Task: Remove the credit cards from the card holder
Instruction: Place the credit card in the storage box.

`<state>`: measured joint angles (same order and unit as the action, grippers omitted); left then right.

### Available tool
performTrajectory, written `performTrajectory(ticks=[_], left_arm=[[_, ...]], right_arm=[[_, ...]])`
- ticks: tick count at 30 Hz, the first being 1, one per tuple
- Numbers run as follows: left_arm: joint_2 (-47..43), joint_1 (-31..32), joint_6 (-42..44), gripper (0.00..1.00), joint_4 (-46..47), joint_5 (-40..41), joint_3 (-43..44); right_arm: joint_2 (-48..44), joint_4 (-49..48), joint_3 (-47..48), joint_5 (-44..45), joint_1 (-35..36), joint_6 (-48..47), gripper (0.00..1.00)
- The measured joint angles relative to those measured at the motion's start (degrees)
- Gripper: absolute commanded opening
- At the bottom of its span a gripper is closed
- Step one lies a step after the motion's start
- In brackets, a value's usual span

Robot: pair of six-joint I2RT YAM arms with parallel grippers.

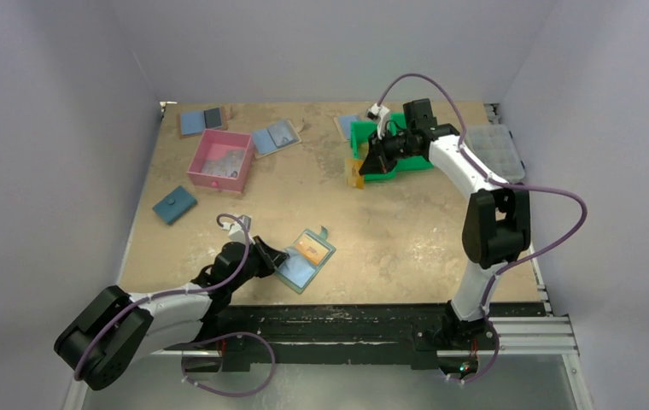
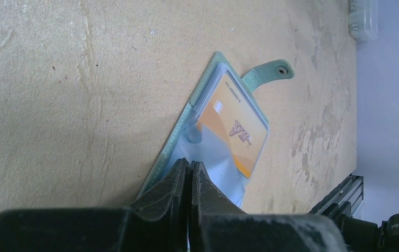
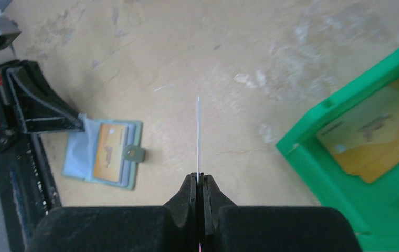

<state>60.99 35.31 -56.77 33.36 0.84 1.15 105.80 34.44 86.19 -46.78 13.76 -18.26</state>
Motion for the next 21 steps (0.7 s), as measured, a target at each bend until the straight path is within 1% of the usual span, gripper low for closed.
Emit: performTrajectory(ticks=[9, 14, 19, 20, 21], left_arm=[[-2.32, 0.0, 1.03, 0.0, -2.47, -0.63, 0.04], [-2.29, 0.0, 1.55, 0.0, -2.71, -1.03, 0.13], [-1.86, 0.0, 1.95, 0.0, -2.69, -1.57, 0.31], [-1.75, 0.0, 1.95, 0.0, -2.69, -1.7, 0.35], [-1.7, 0.0, 1.95, 0.0, -2.69, -1.84, 0.39]], right_arm=[[3.91, -4.61, 10.05, 6.4, -3.98, 4.98, 0.0], [6.88, -5.81, 13.57, 12.22, -4.66, 6.69, 0.0], [10.56, -5.79, 16.96, 16.11, -4.63, 6.86, 0.0], [11.45, -5.7, 17.66, 16.33, -4.63, 6.82, 0.01], [12.76, -5.25, 18.84, 16.81, -4.59, 6.71, 0.07]])
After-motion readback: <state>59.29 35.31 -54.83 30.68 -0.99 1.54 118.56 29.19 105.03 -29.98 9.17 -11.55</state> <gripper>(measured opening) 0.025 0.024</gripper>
